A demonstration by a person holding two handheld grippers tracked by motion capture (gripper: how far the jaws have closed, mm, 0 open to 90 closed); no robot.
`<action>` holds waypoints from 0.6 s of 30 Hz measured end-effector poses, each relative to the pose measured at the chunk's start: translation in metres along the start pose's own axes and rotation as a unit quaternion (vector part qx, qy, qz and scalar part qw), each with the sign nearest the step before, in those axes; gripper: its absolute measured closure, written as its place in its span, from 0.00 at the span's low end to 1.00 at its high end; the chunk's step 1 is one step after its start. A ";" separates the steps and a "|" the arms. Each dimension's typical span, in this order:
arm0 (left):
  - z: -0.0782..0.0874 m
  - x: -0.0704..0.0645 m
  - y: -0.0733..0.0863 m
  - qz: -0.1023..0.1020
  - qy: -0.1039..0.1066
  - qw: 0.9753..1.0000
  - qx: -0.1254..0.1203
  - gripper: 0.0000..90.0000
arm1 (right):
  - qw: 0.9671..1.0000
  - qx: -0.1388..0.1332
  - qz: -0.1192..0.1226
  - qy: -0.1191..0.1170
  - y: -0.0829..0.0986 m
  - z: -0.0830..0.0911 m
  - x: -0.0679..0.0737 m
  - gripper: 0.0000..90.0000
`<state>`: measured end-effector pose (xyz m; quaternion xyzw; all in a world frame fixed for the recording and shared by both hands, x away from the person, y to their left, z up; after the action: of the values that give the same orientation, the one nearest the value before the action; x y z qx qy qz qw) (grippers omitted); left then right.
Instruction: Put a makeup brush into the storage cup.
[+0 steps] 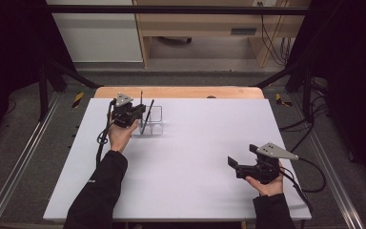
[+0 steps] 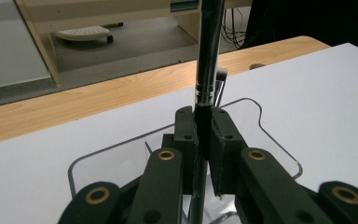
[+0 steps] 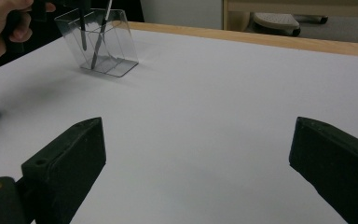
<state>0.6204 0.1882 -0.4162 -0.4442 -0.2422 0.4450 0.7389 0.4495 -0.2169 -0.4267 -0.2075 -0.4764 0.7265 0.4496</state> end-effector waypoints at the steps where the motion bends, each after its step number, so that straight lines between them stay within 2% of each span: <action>1: 0.002 0.000 0.000 -0.003 0.001 1.000 0.003 0.89 | 1.000 0.000 -0.001 0.000 0.000 0.000 0.000 0.05; 9: 0.017 -0.001 -0.002 -0.004 -0.001 1.000 -0.001 0.73 | 1.000 -0.004 -0.002 0.000 -0.001 0.002 0.000 0.05; 14: 0.034 0.000 -0.001 -0.003 0.000 1.000 -0.013 0.61 | 1.000 -0.006 -0.003 0.000 -0.003 0.003 0.001 0.05; 18: 0.050 -0.001 0.003 -0.006 0.010 1.000 -0.024 0.53 | 1.000 -0.008 -0.003 0.001 -0.003 0.003 0.000 0.05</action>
<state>0.5808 0.2101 -0.3938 -0.4647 -0.2479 0.4297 0.7335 0.4484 -0.2179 -0.4226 -0.2105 -0.4826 0.7212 0.4501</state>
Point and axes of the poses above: each handheld gripper's, and its own axes: z roughly backward along the jaws, y roughly out of its underside, x roughly to its left, the point moved 3 cm from there along -z, roughly forward along the jaws, and after that the axes turned 4 degrees about x, right-handed, at the moved point
